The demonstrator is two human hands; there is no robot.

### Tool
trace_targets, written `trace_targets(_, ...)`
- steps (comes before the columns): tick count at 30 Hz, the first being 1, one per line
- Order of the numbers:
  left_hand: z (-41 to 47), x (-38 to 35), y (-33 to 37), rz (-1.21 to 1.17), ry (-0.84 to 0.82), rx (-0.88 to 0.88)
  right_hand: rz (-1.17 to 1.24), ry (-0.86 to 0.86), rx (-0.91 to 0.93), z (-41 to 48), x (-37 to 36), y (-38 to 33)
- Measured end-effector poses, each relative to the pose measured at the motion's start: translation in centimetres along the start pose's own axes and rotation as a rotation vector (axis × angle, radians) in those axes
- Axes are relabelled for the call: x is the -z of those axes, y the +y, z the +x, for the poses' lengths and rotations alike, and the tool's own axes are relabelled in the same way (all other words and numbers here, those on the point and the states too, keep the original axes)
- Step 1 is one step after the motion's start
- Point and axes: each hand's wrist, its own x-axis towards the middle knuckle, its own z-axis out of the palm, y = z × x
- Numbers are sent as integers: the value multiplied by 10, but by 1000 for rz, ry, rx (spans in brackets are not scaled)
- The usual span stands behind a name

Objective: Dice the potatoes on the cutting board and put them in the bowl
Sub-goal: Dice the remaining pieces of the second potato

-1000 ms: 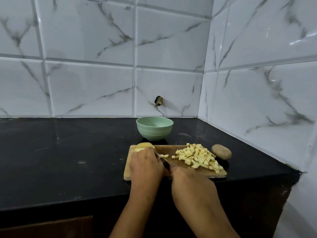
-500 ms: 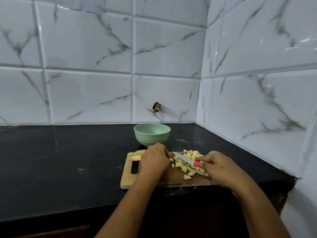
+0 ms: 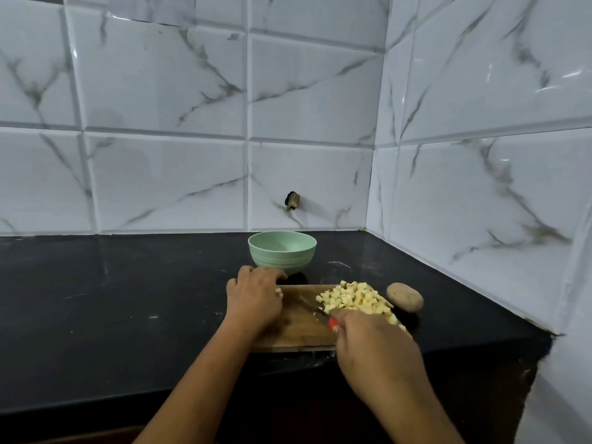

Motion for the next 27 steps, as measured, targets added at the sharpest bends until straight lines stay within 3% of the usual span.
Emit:
trace_targets(7, 13, 6, -20, 92, -230, 40, -48, 55, -69, 5, -18, 8)
trace_targets(12, 7, 0, -21, -33, -22, -60, -10, 113, -78, 6, -20, 13)
trace_targets(15, 1, 2, -19, 41, 111, -34, 38, 113, -53, -1, -20, 13)
trace_targets(21, -4, 0, -22, 101, 125, -9, 30, 93, -53, -10, -18, 15)
trace_targets(27, -4, 1, -23, 13, 65, 17, 42, 120, -79, -6, -11, 24)
